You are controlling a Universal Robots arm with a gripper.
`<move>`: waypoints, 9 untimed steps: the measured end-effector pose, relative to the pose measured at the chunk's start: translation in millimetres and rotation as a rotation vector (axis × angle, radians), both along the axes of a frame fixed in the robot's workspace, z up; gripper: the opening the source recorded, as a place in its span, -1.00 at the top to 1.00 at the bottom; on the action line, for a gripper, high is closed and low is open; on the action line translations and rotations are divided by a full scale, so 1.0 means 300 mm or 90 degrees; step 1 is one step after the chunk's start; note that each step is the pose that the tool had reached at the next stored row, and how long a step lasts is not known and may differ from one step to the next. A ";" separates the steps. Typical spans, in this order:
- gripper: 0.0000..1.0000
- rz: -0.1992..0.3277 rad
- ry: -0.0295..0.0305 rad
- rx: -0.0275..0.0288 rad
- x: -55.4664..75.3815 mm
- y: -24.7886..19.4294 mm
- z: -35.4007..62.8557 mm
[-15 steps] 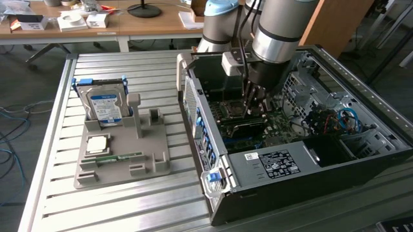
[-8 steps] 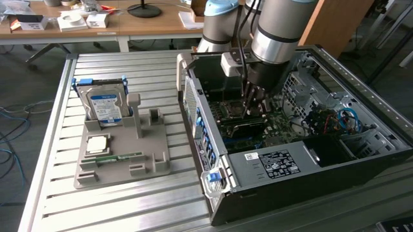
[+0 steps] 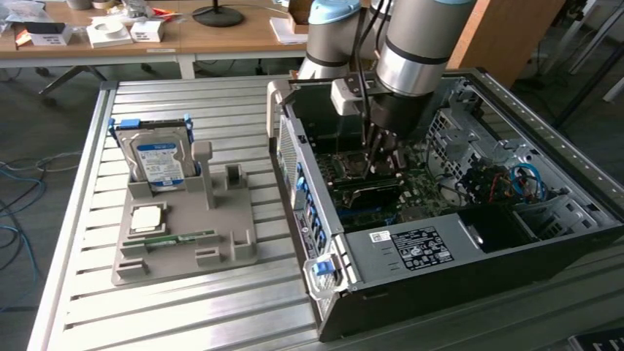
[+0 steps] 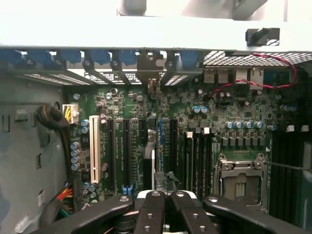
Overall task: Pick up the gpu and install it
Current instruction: 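Press down on the gpu until it lock into place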
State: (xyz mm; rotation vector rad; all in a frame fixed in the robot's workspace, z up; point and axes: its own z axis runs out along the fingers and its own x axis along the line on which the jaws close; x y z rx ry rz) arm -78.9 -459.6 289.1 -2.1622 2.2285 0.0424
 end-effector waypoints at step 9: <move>0.79 0.000 0.0000 0.0000 0.000 0.000 -0.030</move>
